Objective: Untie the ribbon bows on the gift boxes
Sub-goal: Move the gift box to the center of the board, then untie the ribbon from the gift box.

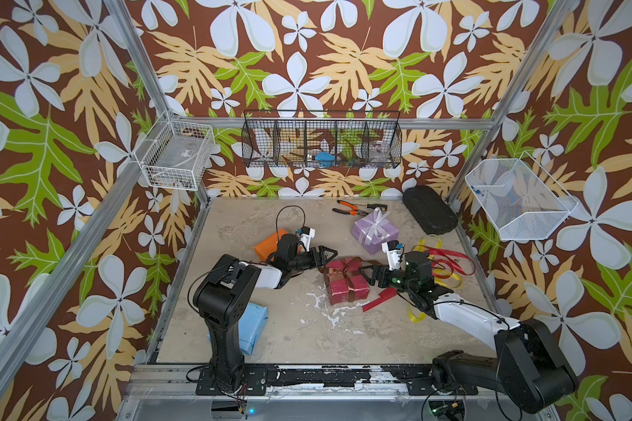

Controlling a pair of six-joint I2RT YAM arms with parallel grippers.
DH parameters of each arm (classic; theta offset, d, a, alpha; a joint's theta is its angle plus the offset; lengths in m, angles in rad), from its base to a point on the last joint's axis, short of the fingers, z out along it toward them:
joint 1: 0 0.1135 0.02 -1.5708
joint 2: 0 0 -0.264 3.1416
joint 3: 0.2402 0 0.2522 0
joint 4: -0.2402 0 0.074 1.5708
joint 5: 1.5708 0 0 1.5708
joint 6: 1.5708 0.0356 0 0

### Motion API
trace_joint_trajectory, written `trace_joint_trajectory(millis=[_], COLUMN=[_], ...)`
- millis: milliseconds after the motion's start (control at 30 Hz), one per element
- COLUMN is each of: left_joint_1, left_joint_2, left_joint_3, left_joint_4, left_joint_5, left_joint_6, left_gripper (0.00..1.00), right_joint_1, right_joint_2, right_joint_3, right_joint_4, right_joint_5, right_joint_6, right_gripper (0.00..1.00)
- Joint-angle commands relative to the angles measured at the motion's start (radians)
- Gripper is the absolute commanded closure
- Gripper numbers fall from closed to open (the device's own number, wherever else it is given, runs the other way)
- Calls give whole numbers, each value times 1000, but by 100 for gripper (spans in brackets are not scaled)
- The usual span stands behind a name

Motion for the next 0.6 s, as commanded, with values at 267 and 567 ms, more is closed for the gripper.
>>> trace_joint_trajectory(millis=[267, 567], left_joint_1=[-40, -92], left_joint_2=[-279, -232], left_joint_3=[-127, -164], left_joint_4=[-273, -264], left_joint_5=[-228, -222], left_joint_6=[148, 151], left_gripper=[21, 23], right_joint_1=[94, 129], right_joint_2=[30, 184], right_joint_3=[100, 146], right_joint_4=[-217, -162], right_joint_5=[-49, -111], right_joint_6=[-83, -67], right_gripper=[56, 51])
